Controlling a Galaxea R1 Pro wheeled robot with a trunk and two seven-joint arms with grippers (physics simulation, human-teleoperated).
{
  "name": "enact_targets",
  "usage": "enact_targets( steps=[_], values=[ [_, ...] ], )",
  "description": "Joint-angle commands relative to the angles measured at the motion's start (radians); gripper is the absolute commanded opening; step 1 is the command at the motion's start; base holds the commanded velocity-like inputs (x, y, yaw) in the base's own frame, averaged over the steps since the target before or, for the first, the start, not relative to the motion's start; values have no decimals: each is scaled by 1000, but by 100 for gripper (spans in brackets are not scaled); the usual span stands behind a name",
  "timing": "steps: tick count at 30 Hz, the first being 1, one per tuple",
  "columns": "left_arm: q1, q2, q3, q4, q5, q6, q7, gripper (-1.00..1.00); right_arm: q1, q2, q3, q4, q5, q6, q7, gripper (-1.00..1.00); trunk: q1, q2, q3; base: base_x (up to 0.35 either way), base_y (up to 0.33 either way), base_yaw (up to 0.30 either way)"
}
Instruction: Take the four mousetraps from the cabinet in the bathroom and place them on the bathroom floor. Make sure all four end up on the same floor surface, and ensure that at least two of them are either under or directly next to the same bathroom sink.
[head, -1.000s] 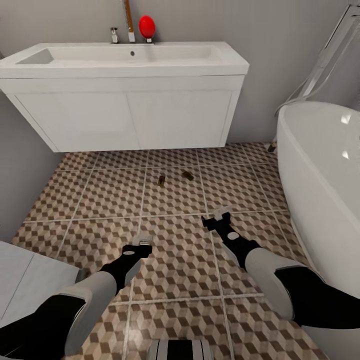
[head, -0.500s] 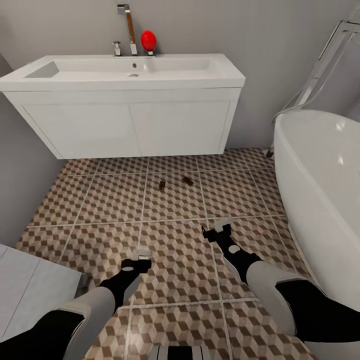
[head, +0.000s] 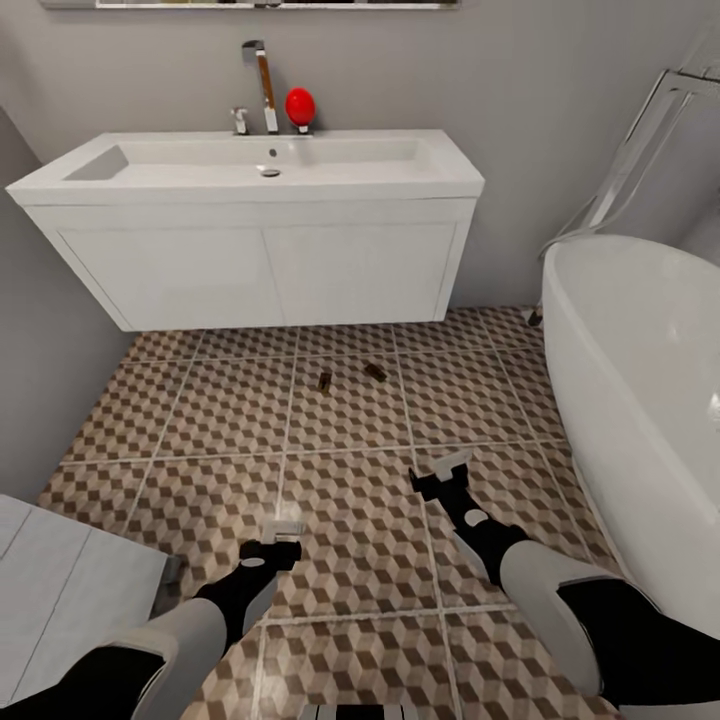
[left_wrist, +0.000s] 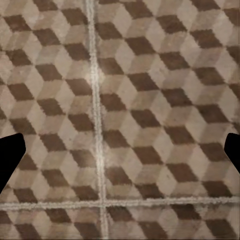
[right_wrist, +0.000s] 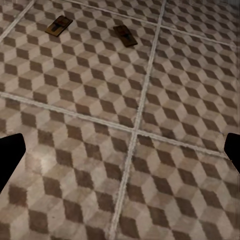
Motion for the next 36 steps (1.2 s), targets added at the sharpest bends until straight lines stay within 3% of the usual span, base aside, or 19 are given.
enact_targets(
  steps=[1,18,25,36],
  values=[
    [3,0,-8,1,5,-3,5,100,0,-1,8,1,1,-5,-6,100,-4,7,4,0,0,0],
    [41,1,-8,2,5,-6,5,100,28,-2,8,1,1,-13,-6,100,-69,126,78,0,0,0],
    [69,8,-8,2,5,-54,5,100,57,-2,8,1,1,-29,-7,100,-96,175,109,0,0,0],
    [111,14,-8,2,5,-66,5,100,106,-2,7,1,1,-33,-8,100,-138,252,156,0,0,0]
  ],
)
